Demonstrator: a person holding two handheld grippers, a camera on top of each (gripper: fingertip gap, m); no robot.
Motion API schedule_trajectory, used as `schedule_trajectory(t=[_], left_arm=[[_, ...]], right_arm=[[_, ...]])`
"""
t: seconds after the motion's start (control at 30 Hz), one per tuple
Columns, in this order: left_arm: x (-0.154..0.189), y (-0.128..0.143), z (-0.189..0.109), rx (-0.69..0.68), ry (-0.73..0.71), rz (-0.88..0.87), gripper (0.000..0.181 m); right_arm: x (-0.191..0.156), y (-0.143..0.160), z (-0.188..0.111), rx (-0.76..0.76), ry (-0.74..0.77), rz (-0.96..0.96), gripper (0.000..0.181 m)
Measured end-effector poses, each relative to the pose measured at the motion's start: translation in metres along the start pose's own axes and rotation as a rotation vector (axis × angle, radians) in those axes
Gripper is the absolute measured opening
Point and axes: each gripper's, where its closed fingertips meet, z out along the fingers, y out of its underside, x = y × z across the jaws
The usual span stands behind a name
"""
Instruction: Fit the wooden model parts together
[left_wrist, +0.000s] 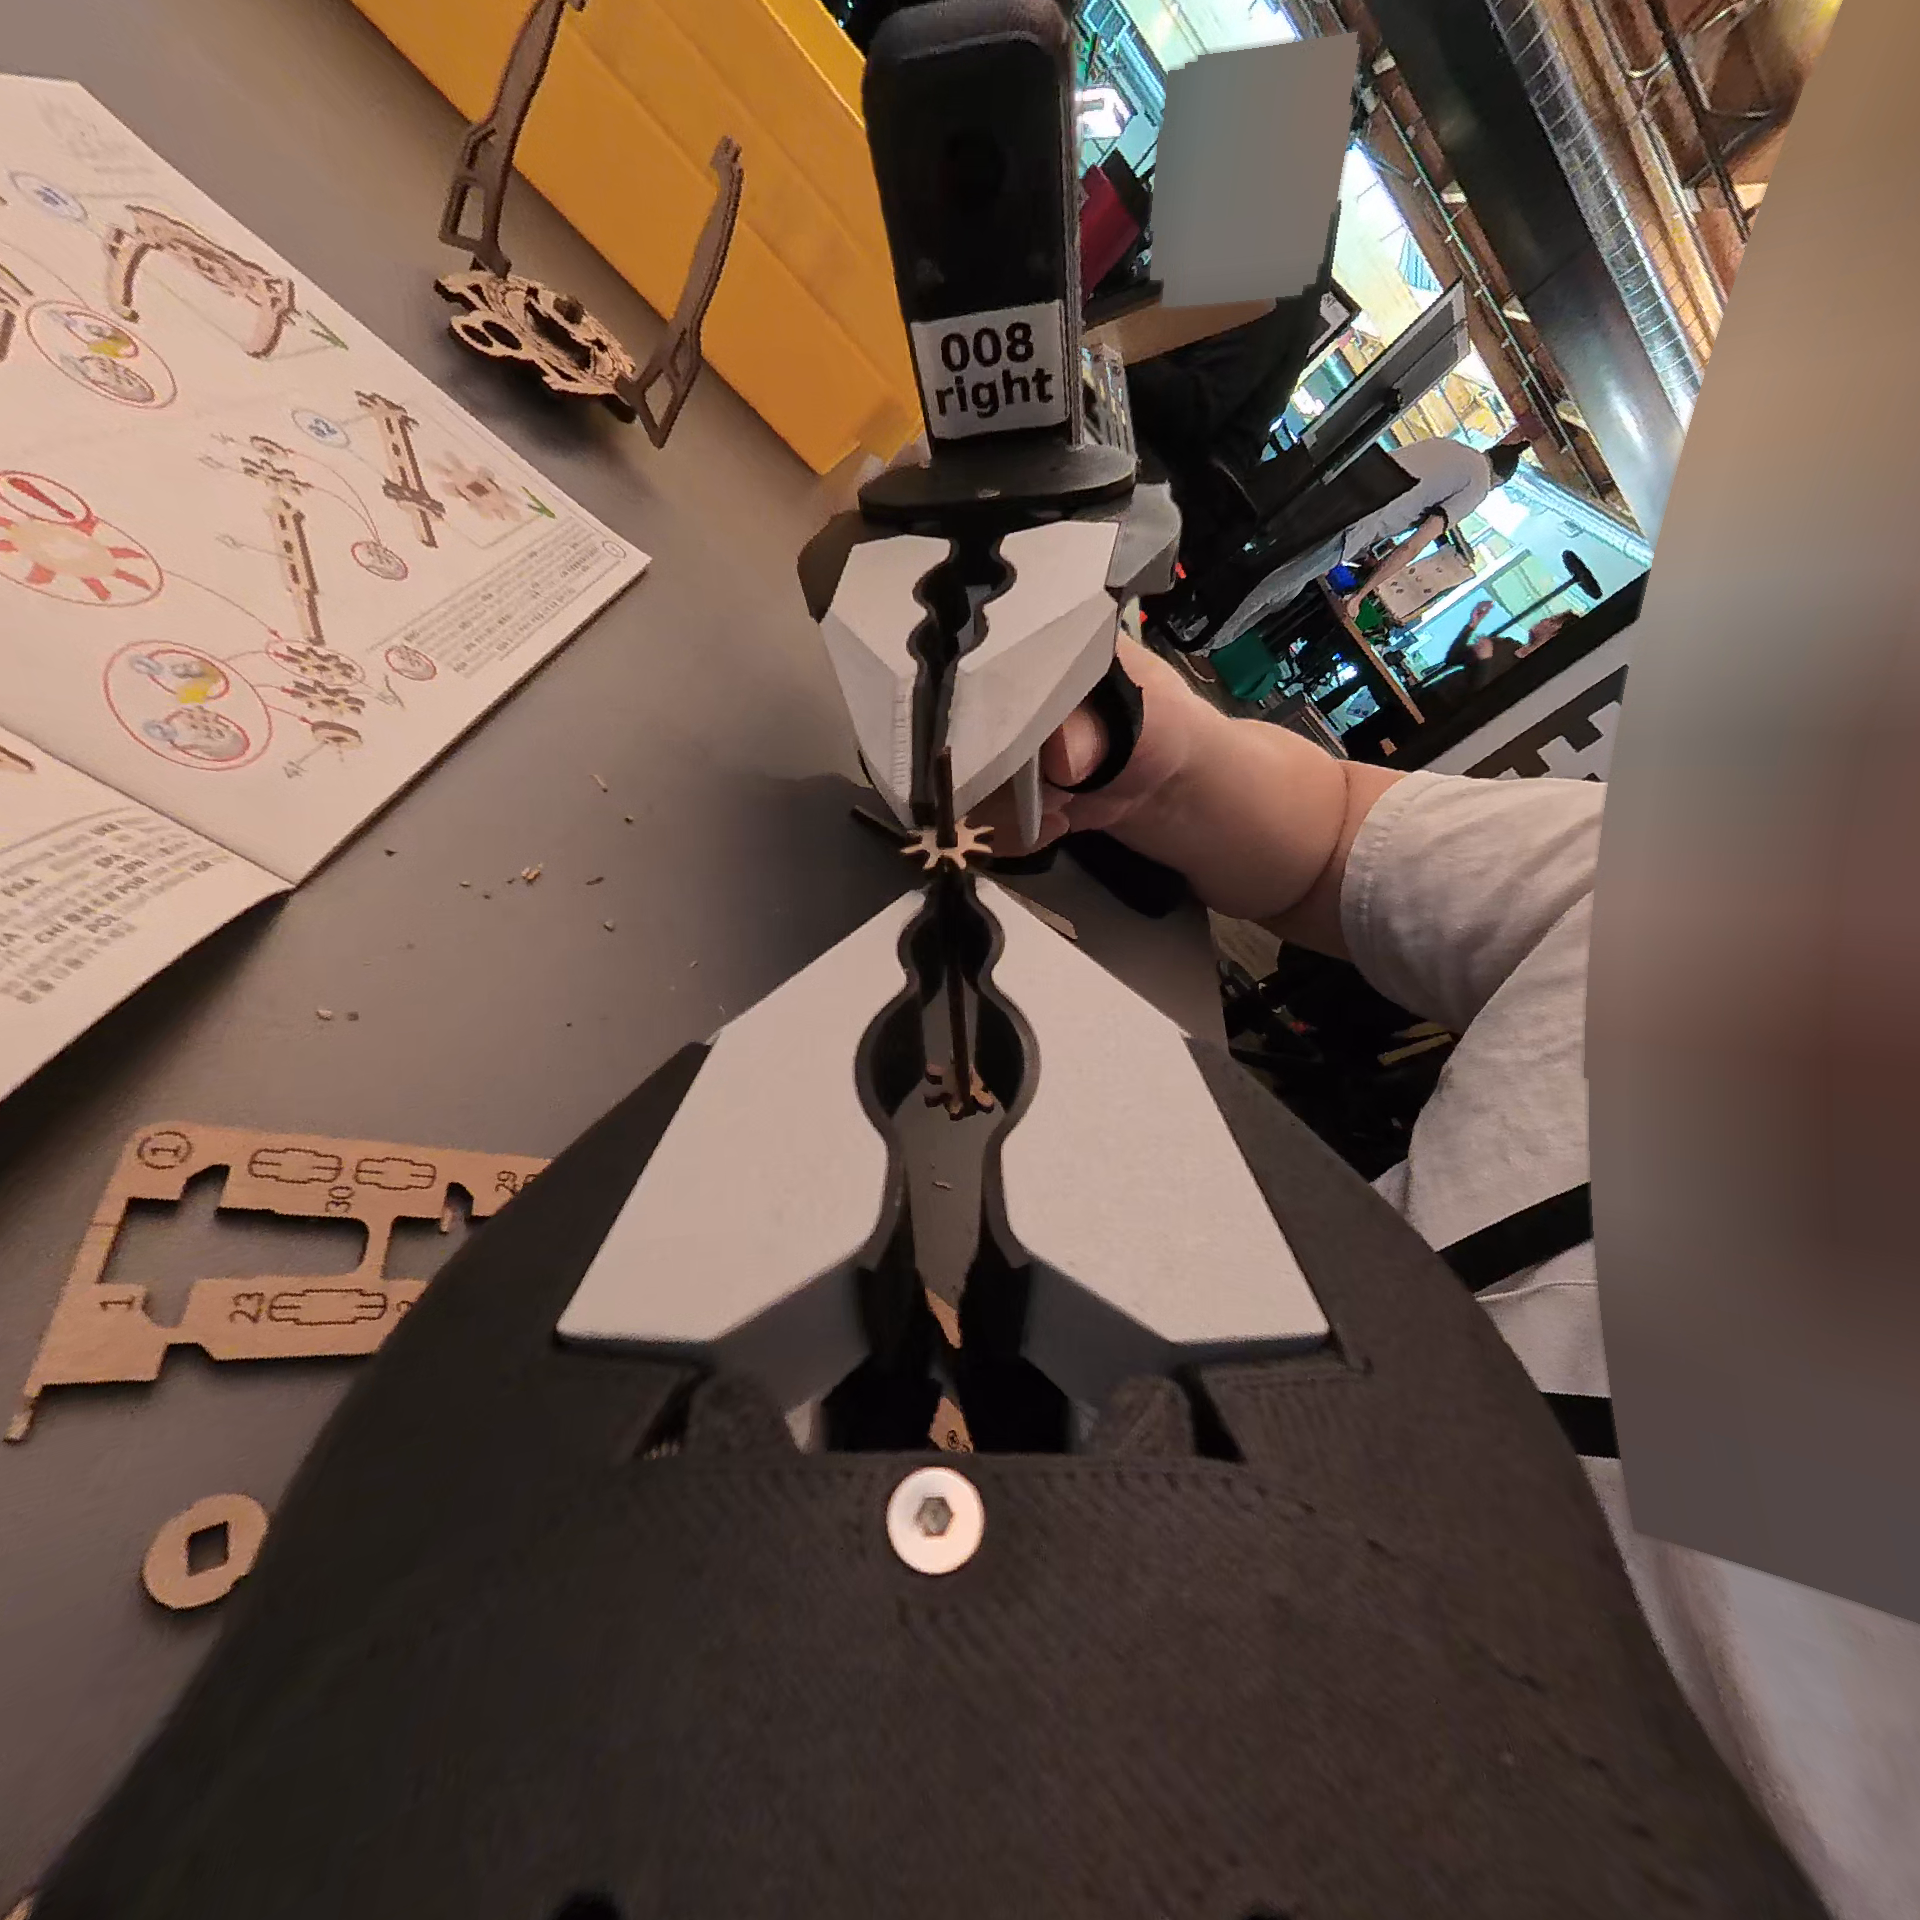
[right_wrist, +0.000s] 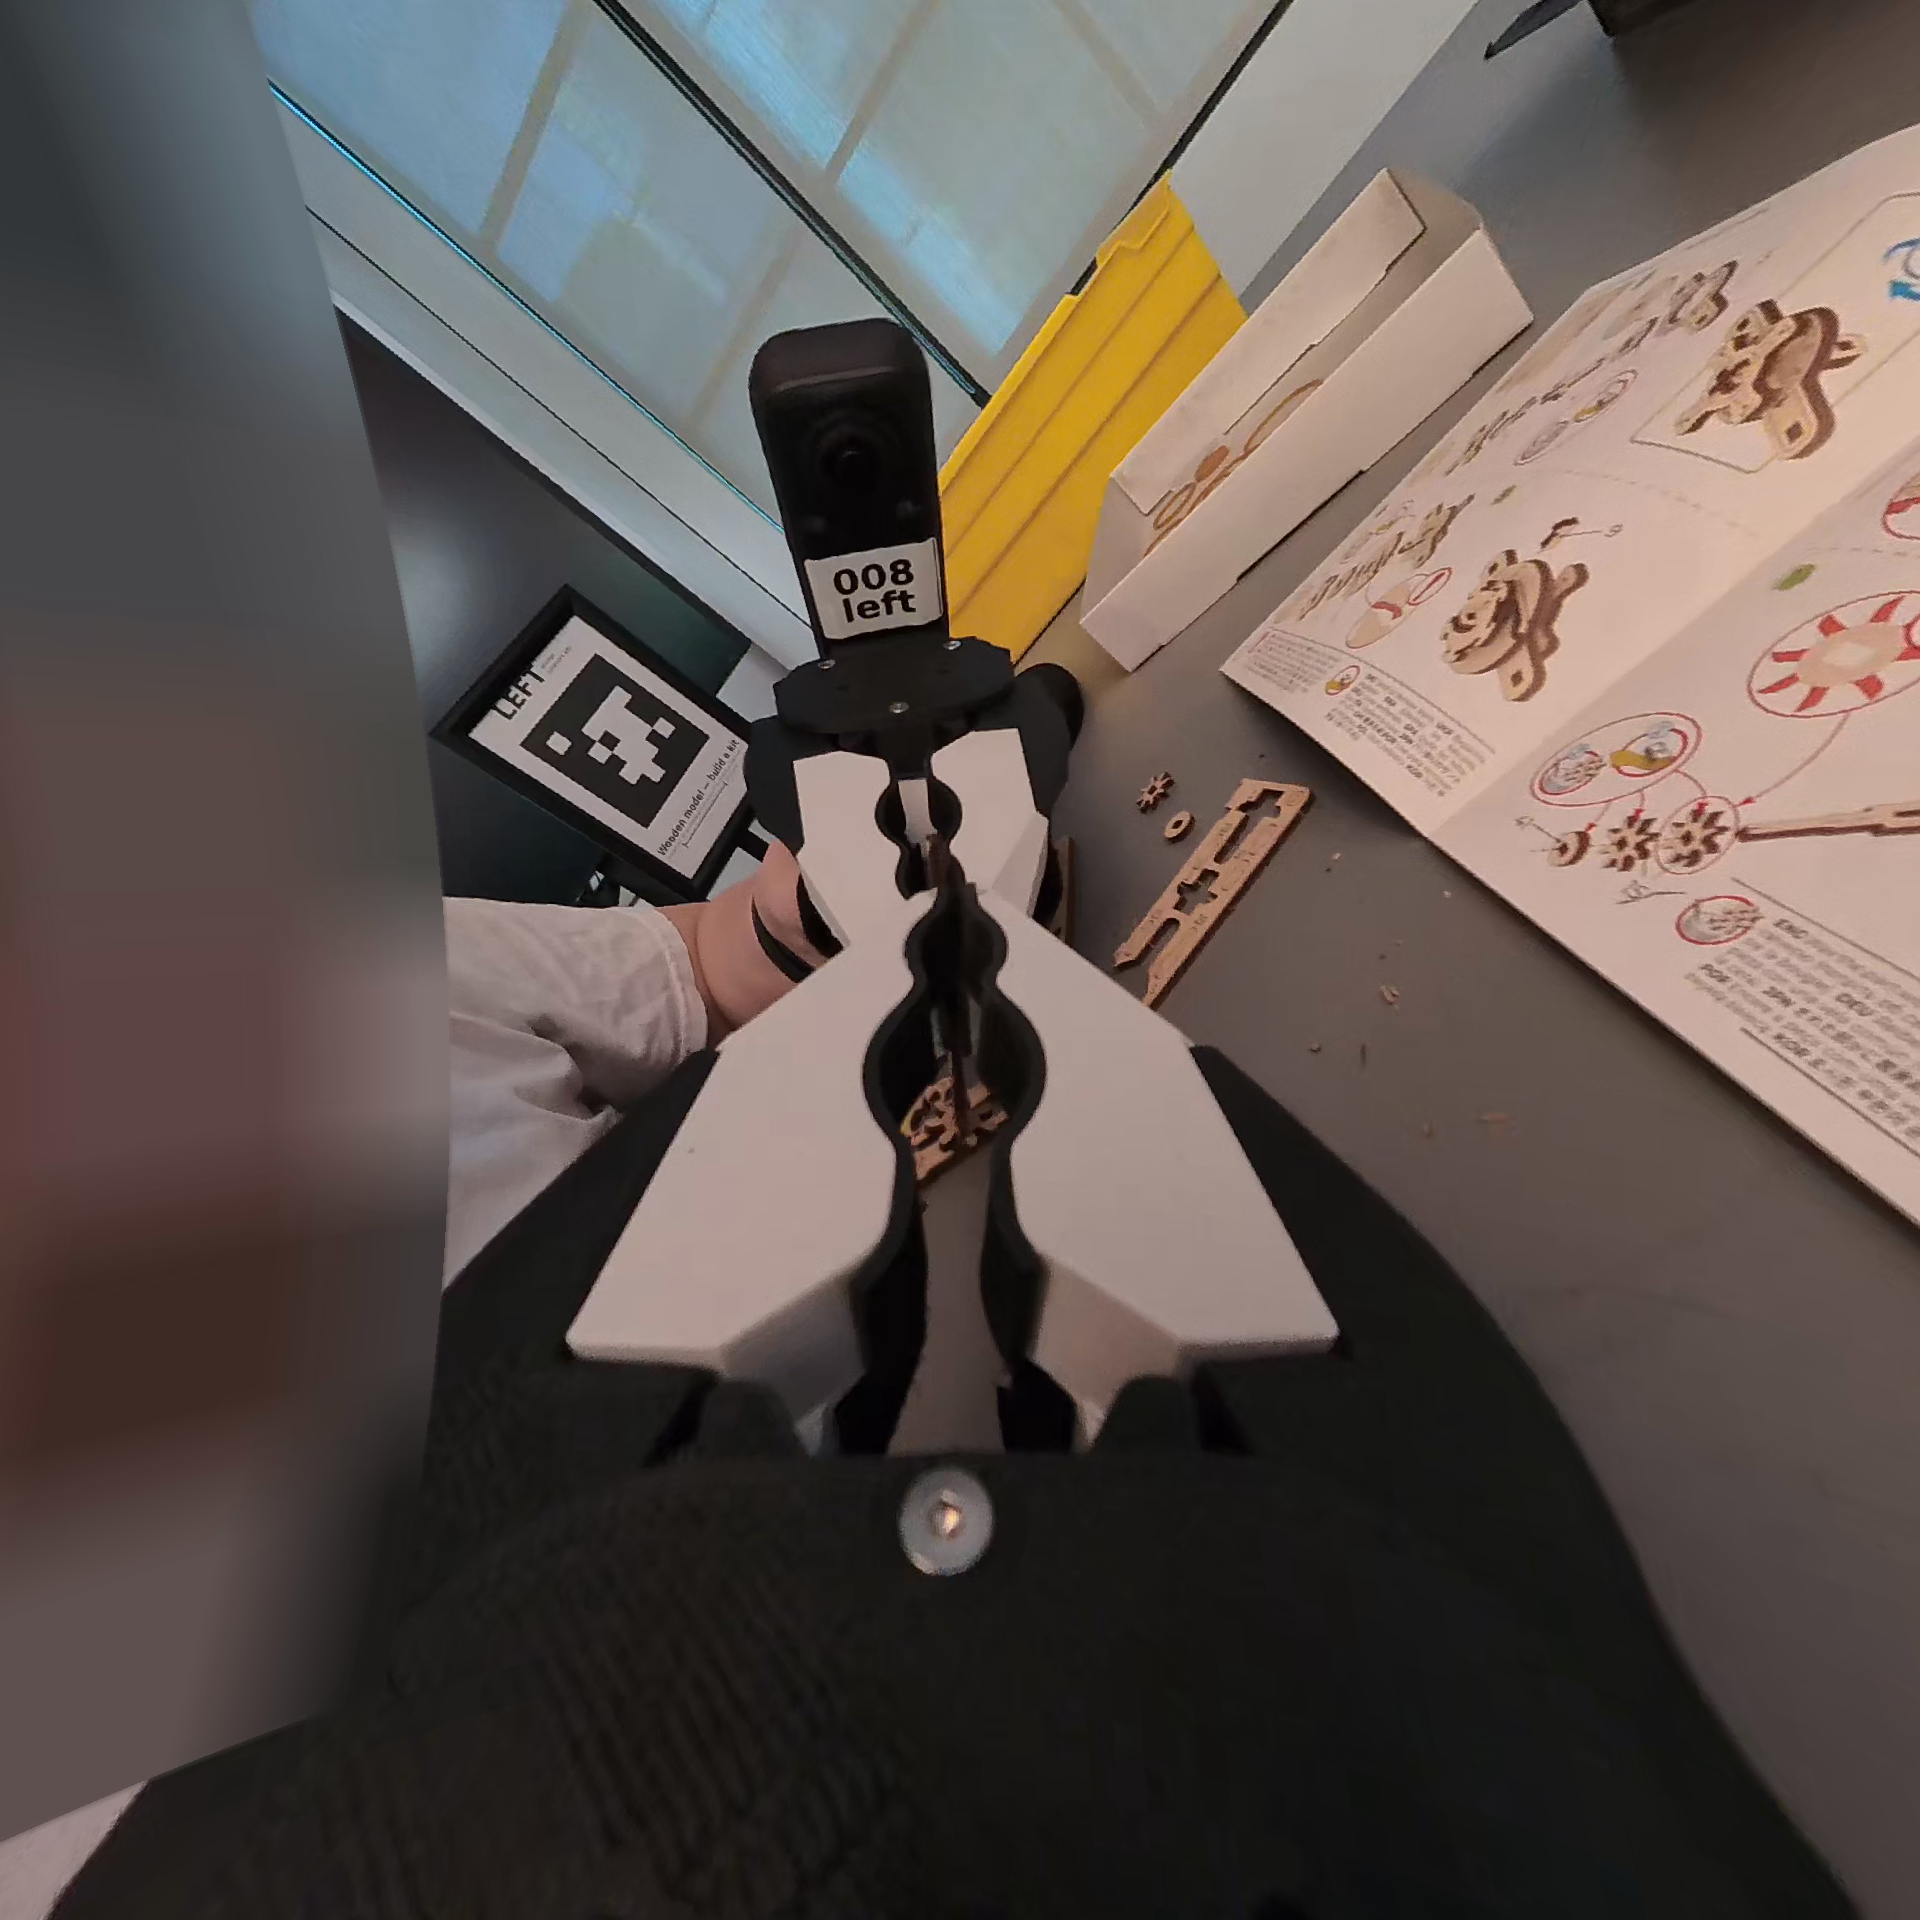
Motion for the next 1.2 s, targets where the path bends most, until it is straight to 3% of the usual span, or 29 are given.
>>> schedule_trajectory(t=[1.2], left_arm=[[-0.007,0.008,0.002,-0.038,-0.006,-0.044,0.000]], right_arm=[[0.007,0.010,0.002,-0.048,0.097,-0.099,0.000]])
